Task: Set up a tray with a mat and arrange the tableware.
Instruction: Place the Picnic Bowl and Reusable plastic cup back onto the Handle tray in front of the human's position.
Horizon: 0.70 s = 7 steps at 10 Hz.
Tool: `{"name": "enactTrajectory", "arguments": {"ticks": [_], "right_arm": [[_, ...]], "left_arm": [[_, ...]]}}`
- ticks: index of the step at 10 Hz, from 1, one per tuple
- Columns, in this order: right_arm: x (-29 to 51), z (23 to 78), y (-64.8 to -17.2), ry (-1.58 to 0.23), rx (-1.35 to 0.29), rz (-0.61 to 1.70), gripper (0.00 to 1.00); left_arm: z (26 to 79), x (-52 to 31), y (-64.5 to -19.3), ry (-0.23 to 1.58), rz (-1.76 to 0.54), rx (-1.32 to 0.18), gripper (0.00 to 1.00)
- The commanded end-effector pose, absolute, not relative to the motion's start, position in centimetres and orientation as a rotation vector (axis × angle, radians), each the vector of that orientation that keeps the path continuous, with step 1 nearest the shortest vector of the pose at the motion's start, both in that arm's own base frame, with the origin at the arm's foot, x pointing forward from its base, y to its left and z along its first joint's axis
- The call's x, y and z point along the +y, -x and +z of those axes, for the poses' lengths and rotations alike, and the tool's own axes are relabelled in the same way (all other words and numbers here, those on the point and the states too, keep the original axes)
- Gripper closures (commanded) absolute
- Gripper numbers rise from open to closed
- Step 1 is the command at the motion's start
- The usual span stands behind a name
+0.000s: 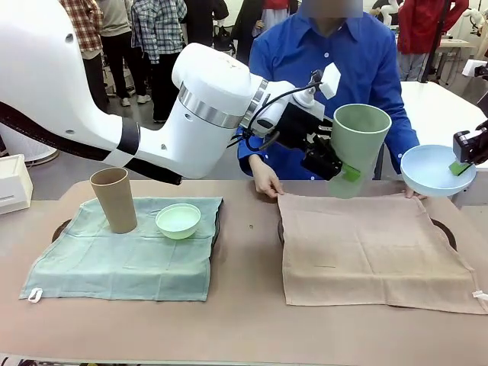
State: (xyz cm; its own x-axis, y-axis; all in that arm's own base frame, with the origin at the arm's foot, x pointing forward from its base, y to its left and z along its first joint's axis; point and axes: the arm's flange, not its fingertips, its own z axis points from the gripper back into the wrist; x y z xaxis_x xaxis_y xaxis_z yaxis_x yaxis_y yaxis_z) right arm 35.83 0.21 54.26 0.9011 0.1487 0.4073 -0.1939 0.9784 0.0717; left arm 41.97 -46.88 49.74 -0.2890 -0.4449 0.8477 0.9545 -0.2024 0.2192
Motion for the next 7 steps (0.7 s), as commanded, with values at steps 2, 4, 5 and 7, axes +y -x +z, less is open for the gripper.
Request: {"name": "enactTrajectory", "arguments": {"ticks": [2,4,5,7], "right_arm": [[0.2,54.2,-35.8,-0.105,-0.416,0.172,0.98],[0.2,54.2,-35.8,-0.105,-0.416,0.172,0.98],[0.2,54.3,-35.8,-0.112,-0.412,0.178,0.95],[0.2,48.9,-40.1,-0.135,-0.282,0.186,0.95]], "left_arm": [[50.0,-46.9,-42.0,0.804,-1.707,-0.944,1.00],[50.0,-46.9,-42.0,0.804,-1.707,-0.944,1.00],[49.7,-46.9,-42.0,0.794,-1.701,-0.940,0.15],[44.8,-45.8,-45.6,0.883,-1.664,-0.958,0.15]]}}
